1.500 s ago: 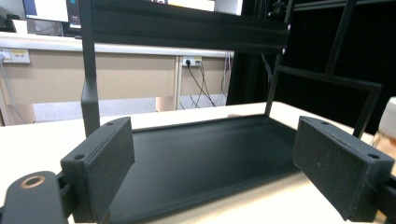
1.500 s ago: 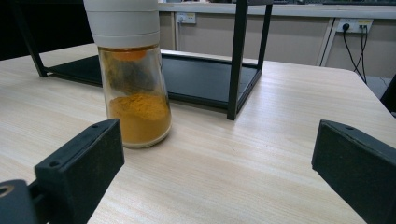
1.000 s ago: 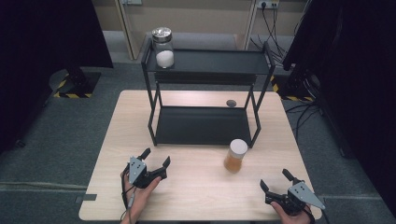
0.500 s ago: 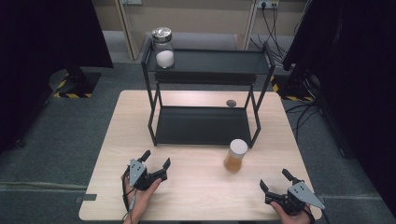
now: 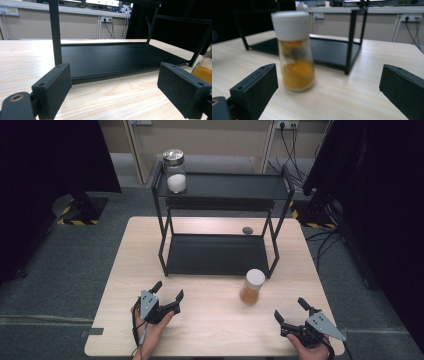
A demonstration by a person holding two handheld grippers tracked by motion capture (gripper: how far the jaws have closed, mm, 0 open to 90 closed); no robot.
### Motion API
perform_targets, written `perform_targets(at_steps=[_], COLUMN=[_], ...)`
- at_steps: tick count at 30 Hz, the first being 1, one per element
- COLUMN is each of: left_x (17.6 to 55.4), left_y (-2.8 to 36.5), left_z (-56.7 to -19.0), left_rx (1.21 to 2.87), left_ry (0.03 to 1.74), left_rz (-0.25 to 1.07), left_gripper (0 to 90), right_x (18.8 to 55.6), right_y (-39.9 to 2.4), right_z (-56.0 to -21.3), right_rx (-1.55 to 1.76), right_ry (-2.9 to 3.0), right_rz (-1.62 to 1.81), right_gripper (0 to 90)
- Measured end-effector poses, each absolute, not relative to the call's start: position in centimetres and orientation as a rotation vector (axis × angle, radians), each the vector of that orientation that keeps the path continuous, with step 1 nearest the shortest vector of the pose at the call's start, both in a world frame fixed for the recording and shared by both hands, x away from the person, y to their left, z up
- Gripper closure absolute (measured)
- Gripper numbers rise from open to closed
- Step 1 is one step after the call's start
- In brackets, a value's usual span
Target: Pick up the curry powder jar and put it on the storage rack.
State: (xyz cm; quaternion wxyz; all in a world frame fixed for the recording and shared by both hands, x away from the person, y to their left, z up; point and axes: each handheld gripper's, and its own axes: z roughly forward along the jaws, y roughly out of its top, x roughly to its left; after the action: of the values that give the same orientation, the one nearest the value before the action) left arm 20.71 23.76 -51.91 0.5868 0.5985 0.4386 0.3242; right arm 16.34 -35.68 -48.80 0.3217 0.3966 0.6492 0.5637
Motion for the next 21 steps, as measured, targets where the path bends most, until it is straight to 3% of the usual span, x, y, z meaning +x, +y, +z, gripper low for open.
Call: perform_targets(at_steps=[10, 21], left_x=[20.7, 20.6], left_y=[23.7, 23.6], left_z=[-51.9, -51.9], left_rx=[1.402, 1.409], left_ry=[1.011, 1.006], left_rz=[0.763, 0.771], left_gripper=[11.6, 11.7], right_x=[20.9, 24.6], right_y=[-32.3, -30.4], right_z=[-46.9, -46.7], right_rx=[0.92, 0.908], right_ry=[1.764, 1.817], right_rz=[1.56, 1.548], right_gripper=[7.1, 19.7])
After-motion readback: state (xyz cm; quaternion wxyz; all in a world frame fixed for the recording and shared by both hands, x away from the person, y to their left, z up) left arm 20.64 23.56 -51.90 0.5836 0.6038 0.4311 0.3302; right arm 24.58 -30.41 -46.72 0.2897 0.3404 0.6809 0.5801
